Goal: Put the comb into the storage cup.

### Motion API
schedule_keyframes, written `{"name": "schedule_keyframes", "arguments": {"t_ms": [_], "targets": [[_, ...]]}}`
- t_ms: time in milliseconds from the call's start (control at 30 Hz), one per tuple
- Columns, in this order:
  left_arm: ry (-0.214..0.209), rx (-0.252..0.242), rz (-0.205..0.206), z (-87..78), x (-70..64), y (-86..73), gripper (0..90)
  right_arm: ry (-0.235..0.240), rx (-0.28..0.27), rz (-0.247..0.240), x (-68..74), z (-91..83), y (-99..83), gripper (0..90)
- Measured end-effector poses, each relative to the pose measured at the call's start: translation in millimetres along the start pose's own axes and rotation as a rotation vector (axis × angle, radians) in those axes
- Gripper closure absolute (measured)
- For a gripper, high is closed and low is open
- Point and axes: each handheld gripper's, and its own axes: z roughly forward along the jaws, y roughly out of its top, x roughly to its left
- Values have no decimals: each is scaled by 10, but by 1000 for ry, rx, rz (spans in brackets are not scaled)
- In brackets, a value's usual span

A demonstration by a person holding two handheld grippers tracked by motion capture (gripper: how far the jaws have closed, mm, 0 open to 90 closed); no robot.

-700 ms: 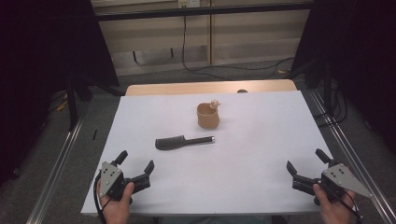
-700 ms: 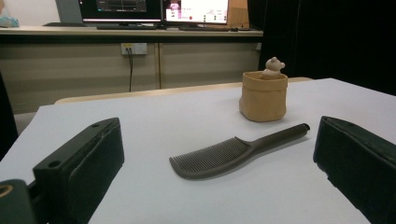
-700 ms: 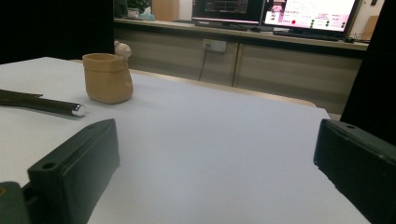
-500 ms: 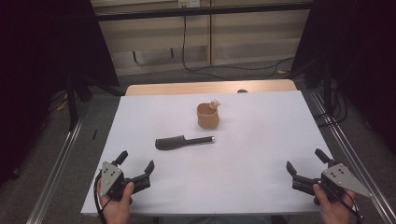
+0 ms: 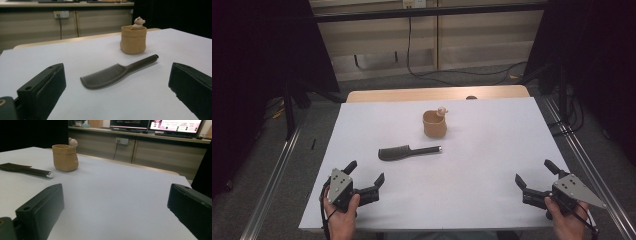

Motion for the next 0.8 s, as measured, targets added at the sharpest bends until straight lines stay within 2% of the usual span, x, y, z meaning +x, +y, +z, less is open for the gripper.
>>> {"name": "schedule_keyframes", "arguments": {"t_ms": [67, 267, 333, 400, 467, 567, 600, 667, 733, 767, 800], "targets": [[-39, 2, 10, 15, 2, 16, 19, 1, 0, 3, -1, 1, 0, 1], [-15, -4, -4, 97, -1, 50, 30, 2, 2, 6, -4, 7, -3, 1], [3, -2, 50, 118, -36, 72, 48, 4, -1, 3, 3, 5, 1, 1], [-18, 10, 73, 146, -74, 91, 48, 3, 1, 1, 5, 9, 2, 1], [-23, 17, 67, 156, -84, 97, 46, 1, 1, 3, 12, 14, 3, 1], [-41, 15, 32, 192, -108, 131, 39, 3, 0, -2, 22, 15, 7, 1], [-56, -1, 23, 229, -145, 161, 26, 10, -5, -3, 31, 13, 9, 1], [-54, -5, 37, 247, -160, 173, 19, 12, -4, -4, 30, 11, 8, 1], [-95, -25, 26, 318, -196, 204, 12, 5, -2, -2, 20, 11, 8, 1], [-95, -25, 26, 318, -196, 204, 12, 3, 0, -3, 19, 12, 7, 1], [-113, -41, 12, 367, -215, 222, 13, 4, -2, -3, 19, 14, 7, 1]]}}
